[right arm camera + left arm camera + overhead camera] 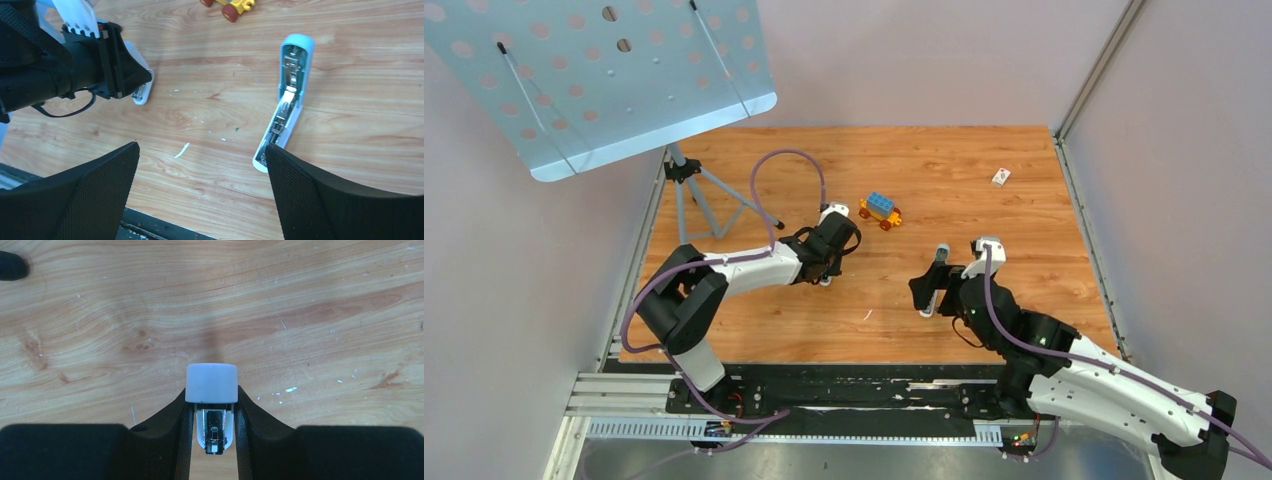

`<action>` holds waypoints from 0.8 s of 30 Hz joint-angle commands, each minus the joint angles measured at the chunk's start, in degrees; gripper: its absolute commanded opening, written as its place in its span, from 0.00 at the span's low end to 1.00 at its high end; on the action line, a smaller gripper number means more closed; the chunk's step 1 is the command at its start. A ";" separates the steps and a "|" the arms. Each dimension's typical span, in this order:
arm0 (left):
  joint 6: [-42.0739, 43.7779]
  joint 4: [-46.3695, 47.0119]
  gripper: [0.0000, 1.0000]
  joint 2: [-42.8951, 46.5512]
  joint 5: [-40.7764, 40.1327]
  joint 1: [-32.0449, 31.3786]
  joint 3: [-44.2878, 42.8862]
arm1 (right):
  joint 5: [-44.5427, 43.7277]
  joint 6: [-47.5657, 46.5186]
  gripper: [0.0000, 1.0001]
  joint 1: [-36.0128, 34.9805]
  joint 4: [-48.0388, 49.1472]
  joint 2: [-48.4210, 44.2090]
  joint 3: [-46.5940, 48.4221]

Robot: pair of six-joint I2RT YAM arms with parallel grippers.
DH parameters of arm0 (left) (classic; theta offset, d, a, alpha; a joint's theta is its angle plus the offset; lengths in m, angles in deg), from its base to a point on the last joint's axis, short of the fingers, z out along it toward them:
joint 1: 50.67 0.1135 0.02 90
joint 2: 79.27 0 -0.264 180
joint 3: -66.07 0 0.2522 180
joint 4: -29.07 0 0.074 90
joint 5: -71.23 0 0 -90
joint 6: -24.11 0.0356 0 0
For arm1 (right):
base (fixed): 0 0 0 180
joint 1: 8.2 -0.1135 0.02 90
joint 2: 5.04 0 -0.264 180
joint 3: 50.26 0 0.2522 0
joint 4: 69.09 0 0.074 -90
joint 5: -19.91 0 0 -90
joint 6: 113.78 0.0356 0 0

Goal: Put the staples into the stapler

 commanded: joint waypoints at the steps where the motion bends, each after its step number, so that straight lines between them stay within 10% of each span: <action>1: 1.77 2.55 0.11 -2.04 0.01 0.22 -1.80 | -3.40 0.27 1.00 -0.19 -5.99 -0.51 0.86; 12: 0.75 0.96 0.42 -1.61 3.28 0.22 -3.31 | -4.56 0.49 1.00 -0.12 -9.50 -1.05 2.50; 24: 4.45 -10.99 1.00 25.44 5.69 0.22 -4.09 | -1.29 -12.53 1.00 13.11 -11.23 9.22 12.67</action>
